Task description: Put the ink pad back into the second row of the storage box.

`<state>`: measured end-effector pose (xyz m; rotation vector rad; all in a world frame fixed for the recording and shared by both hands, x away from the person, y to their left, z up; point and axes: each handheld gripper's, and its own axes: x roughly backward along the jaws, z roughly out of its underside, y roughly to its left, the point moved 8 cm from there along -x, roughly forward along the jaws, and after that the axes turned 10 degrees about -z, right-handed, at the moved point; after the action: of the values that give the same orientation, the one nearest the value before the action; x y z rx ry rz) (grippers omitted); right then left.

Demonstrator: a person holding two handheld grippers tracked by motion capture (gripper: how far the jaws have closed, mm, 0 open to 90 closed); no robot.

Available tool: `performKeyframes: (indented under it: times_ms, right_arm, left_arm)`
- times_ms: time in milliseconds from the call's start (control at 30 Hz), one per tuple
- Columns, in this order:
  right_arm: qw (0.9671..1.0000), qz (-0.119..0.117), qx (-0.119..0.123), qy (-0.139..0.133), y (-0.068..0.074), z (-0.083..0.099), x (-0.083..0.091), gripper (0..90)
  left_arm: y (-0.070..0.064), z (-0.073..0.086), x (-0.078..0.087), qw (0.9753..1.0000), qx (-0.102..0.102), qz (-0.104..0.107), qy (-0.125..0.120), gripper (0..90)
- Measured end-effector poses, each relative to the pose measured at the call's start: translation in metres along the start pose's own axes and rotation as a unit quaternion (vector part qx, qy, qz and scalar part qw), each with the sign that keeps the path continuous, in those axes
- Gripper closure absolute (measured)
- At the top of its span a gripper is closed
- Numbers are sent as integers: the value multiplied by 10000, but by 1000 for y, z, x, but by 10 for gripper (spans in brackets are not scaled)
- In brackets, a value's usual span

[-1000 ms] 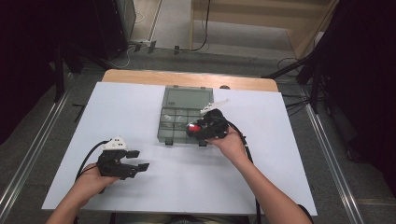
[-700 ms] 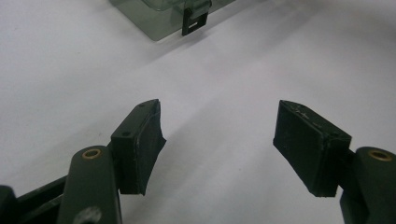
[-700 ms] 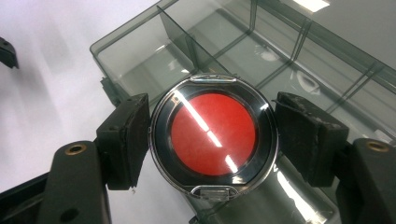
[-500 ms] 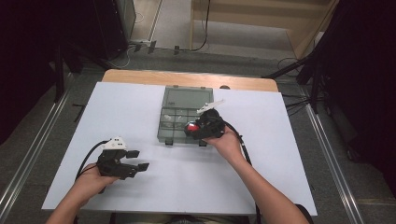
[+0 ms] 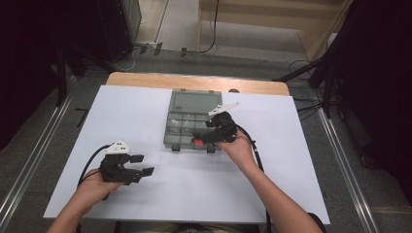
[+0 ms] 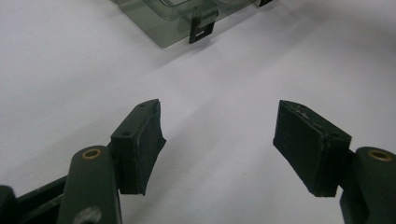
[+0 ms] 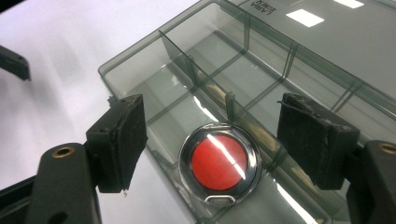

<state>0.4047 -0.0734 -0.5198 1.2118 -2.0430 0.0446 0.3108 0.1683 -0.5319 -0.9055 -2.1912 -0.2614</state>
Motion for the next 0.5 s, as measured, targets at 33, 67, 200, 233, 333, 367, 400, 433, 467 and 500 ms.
performKeyframes:
  times_ms: [33, 67, 200, 233, 333, 367, 400, 433, 467, 500]
  right_arm:
    - [10000, -3, -6, -11, 0, 0, 1, 261]
    - [10000, -7, -19, -13, 0, 1, 2, 260]
    - [9999, -123, -75, -87, 4, 3, 7, 261]
    - [9998, -140, -96, -101, 4, 3, 9, 260]
    - [9995, -201, -133, -208, 6, 4, 13, 260]
    - [9993, -217, -166, -254, 7, 5, 14, 259]
    - [9992, -242, -181, -275, 7, 5, 15, 256]
    - [9990, -297, -214, -263, 8, 6, 16, 253]
    - [9988, -338, -219, -281, 8, 7, 17, 252]
    - [9987, -344, -233, -288, 8, 8, 18, 252]
  left_arm:
    - [1, -2, 1, 10000, -14, -48, -35, 318]
    - [2, -3, 1, 10000, 13, -54, -65, 318]
    - [4, -10, 1, 9998, 169, 0, -118, 318]
    - [5, -10, 1, 9998, 152, -9, -116, 318]
    - [7, -13, -1, 9997, 232, -23, -59, 318]
    - [8, -14, -2, 9997, 236, -24, -56, 319]
    - [8, -15, -2, 9996, 274, 10, -34, 319]
    - [8, -16, -3, 9995, 301, 80, 20, 319]
    - [9, -17, -4, 9993, 330, 139, 42, 319]
    - [10, -18, -5, 9993, 338, 120, 39, 319]
